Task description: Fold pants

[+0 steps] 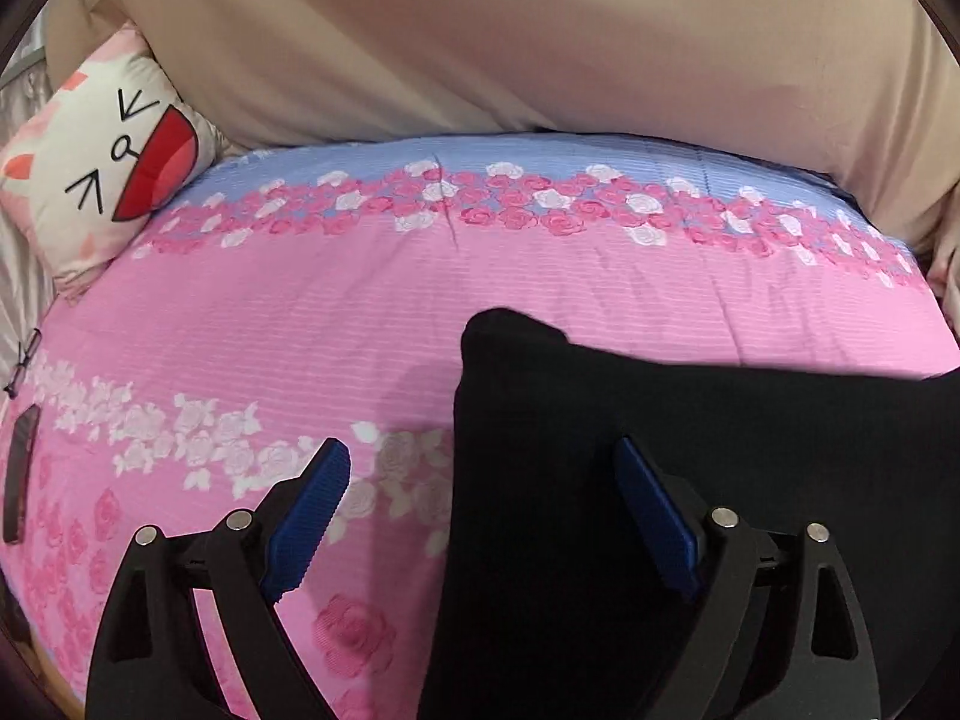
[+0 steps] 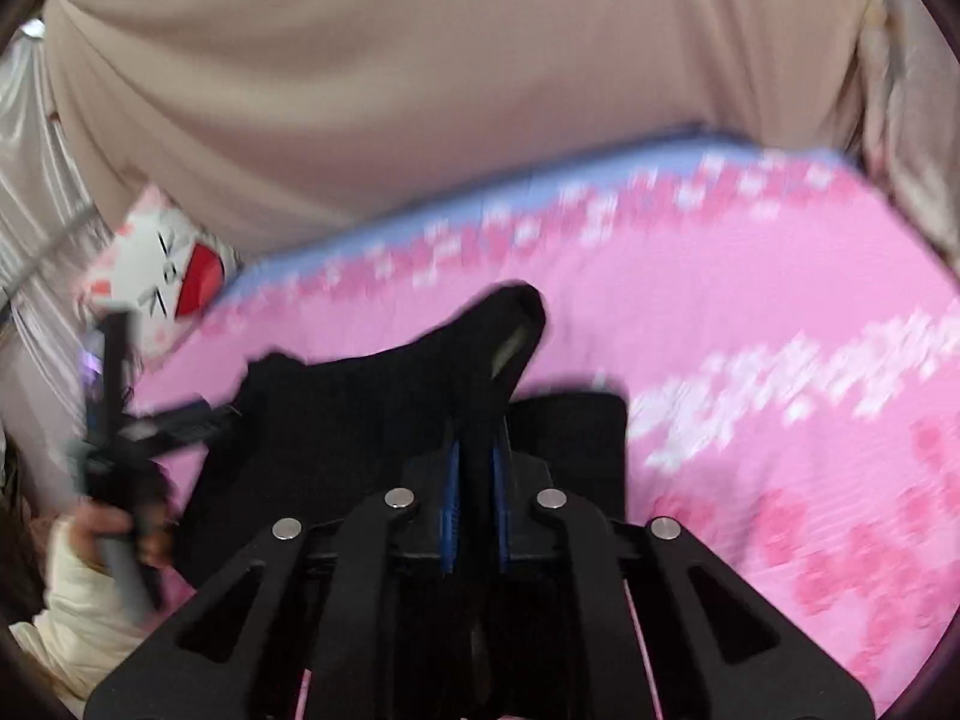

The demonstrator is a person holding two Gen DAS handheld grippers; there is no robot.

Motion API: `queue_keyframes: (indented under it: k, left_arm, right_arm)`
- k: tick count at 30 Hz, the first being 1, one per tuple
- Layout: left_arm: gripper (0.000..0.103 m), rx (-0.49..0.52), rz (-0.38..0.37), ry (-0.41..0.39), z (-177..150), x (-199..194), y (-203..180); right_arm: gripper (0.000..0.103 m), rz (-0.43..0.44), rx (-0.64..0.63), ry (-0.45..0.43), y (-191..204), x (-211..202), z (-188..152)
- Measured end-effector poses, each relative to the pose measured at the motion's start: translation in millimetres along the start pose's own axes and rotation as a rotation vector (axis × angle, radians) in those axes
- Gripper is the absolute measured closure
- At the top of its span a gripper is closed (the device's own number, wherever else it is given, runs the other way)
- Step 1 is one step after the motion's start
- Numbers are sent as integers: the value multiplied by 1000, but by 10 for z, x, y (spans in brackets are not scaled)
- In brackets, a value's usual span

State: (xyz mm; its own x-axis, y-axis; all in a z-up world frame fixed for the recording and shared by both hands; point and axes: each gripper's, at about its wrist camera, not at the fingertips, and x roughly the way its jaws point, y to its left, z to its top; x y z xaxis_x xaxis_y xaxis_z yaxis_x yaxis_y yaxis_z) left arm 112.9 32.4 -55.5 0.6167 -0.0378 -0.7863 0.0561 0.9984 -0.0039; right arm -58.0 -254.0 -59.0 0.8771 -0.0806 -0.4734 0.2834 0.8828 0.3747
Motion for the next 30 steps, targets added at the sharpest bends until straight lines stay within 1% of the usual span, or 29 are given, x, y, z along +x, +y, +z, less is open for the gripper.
queue_keyframes:
  k: [1, 2, 3, 4, 5, 6, 8, 10, 12, 13, 14, 15, 16, 17, 18, 19, 20, 21, 22, 23, 24, 26, 27, 28, 29, 30]
  left_arm:
    - [5, -13, 7, -1, -20, 31, -4]
    - [5, -25, 19, -1, -24, 81, 6]
    - [5, -30, 14, 7, -30, 129, 0]
    - [5, -33, 7, 11, -27, 137, 17]
    - [5, -40, 0, 9, -14, 114, 42]
    - [5, -49, -4, 12, 3, 54, 88]
    - [7, -70, 12, -9, 31, -142, 154]
    - [7, -88, -17, -81, 42, -449, 204]
    - [7, -99, -77, -112, 109, -638, 136]
    - [6, -96, -113, -119, 158, -671, 50]
    - [6, -90, -122, -119, 188, -661, -10]
    - [5, -71, -105, -110, 236, -572, -128]
    - [5, -53, -69, -100, 255, -448, -219]
    - [5, -38, -17, -78, 285, -290, -297]
    - [5, -27, 58, -42, 305, -65, -351]
    - [5, -29, 101, -3, 304, 123, -355]
    - [5, -38, 100, 29, 290, 248, -330]
    - [5, -78, 63, 84, 273, 398, -255]
    - [5, -118, 19, 115, 272, 460, -179]
    - [5, -157, -21, 125, 274, 488, -94]
    - [5, -184, -31, 125, 276, 506, -31]
    - [5, -201, -38, 136, 265, 545, 10]
    - [5, -196, -32, 135, 254, 542, -4]
    - [5, -186, -21, 129, 253, 538, -14]
    - [5, -170, -5, 121, 258, 535, -45]
    - [5, -150, 17, 111, 272, 536, -76]
  right_arm:
    - [90, -36, -21, 69, -55, 194, -65]
    - [84, -52, -11, 149, -156, 436, -182]
    - [81, -27, 33, 139, -237, 472, -242]
    - [80, 23, 108, 95, -306, 367, -243]
    - [80, 30, 138, 70, -327, 276, -211]
    - [78, 15, 160, 14, -334, 124, -176]
    - [77, -1, 151, -100, -255, -220, -57]
    - [77, 31, 114, -138, -112, -368, 61]
    - [77, 123, 72, -107, 159, -304, 168]
    - [77, 169, 65, -83, 263, -213, 191]
    - [77, 215, 53, -43, 388, -24, 218]
    - [77, 246, 48, 3, 474, 192, 229]
    - [78, 267, 78, 66, 516, 502, 234]
    - [78, 264, 96, 110, 520, 721, 222]
    - [78, 238, 107, 147, 482, 939, 204]
    - [81, 150, 123, 175, 372, 1166, 157]
    - [87, 121, 148, 177, 265, 1265, 111]
    - [103, 127, 195, 171, 125, 1313, 68]
    - [103, 187, 283, 155, -62, 1294, 32]
    - [103, 196, 314, 146, -155, 1260, 18]
    - [103, 181, 317, 131, -203, 1229, 1]
    - [103, 184, 332, 127, -243, 1194, -11]
    - [103, 159, 332, 115, -205, 1132, -10]
    - [103, 127, 314, 78, -128, 996, -5]
    - [101, 115, 280, 42, -28, 877, 8]
    - [98, 80, 219, 8, 56, 754, -5]
